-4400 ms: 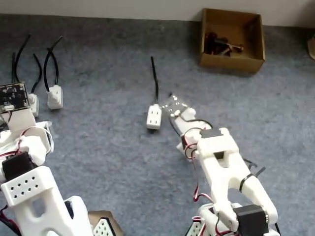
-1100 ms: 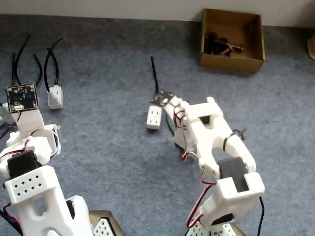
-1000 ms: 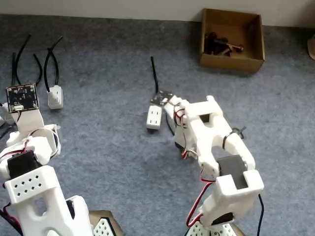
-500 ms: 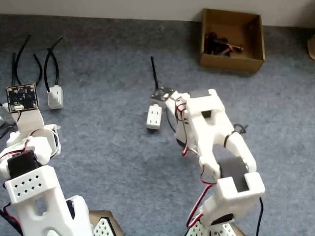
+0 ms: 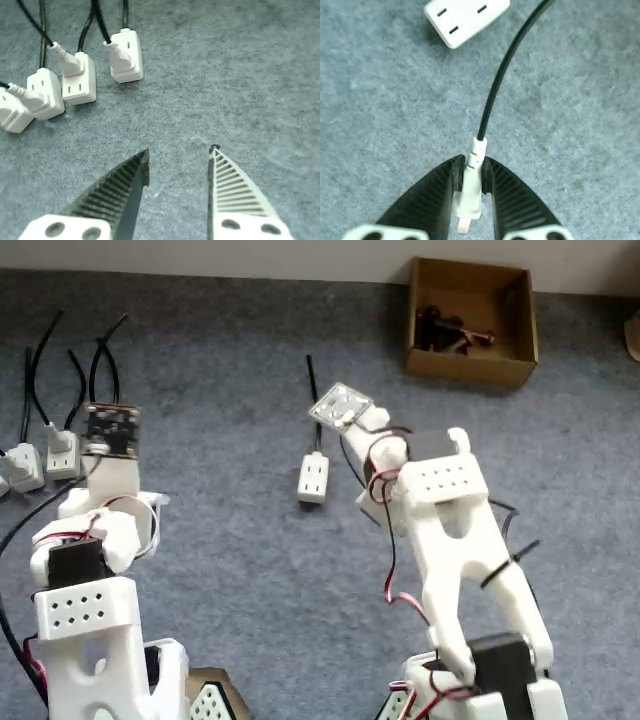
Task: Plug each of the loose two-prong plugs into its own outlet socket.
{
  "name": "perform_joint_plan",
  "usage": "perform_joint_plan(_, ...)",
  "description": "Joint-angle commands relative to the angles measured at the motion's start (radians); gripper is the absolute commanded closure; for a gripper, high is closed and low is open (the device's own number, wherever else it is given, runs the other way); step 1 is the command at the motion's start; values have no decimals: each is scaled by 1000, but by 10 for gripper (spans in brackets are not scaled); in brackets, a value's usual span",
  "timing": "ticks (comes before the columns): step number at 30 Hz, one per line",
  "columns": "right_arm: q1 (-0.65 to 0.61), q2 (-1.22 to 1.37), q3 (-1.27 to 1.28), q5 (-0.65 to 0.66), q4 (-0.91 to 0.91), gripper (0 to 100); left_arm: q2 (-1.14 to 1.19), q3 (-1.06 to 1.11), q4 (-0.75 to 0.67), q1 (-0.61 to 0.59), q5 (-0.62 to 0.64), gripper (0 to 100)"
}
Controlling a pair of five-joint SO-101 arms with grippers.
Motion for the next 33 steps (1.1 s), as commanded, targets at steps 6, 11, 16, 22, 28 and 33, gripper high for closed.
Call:
perform_joint_plan(6, -125, -357, 280, -152, -211, 993, -22, -8, 12, 110, -23, 815)
perform_joint_plan(11, -166, -489, 354, -241, -257, 993, -22, -13, 51, 179, -25, 815)
perform_joint_plan(16, -203, -559, 355, -298, -257, 993, -22, -10, 64, 249, -25, 825)
perform_joint_plan(22, -234, -605, 361, -367, -340, 993, -22, -13, 84, 334, -25, 905)
perform_joint_plan(28, -246, -613, 364, -466, -360, 993, -22, -7, 91, 397, -34, 917)
perform_joint_plan(33, -243, -615, 381, -525, -360, 993, -22, -8, 118, 481, -72, 916)
